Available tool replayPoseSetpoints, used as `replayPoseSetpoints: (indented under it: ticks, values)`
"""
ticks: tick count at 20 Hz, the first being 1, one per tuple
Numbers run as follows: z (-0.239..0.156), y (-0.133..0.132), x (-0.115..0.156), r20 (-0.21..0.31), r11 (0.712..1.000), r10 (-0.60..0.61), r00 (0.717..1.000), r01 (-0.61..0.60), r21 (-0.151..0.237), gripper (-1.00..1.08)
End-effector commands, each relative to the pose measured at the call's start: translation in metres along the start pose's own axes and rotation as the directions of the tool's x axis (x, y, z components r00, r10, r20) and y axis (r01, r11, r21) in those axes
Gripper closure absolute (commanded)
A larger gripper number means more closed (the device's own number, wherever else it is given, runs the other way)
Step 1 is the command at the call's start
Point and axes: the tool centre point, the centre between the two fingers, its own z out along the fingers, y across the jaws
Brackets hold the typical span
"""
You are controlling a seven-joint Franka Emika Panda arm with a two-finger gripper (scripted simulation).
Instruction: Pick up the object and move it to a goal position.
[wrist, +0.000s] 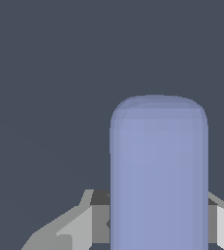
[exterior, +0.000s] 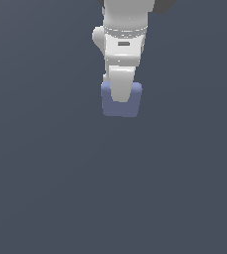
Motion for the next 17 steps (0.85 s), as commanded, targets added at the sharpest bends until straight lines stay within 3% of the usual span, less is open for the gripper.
replayPoseSetpoints:
  ticks: [1,9,17]
  values:
    - [-0.023,-0.001,0.002,0.000,1.000,0.000,1.000,0.000,0.001,1.08]
    - [-0.069,0.000,0.007,0.001,1.000,0.002,1.000,-0.002,0.001,1.08]
    - [-0.082,0.001,0.008,0.001,1.000,0.003,1.000,-0.003,0.001,1.08]
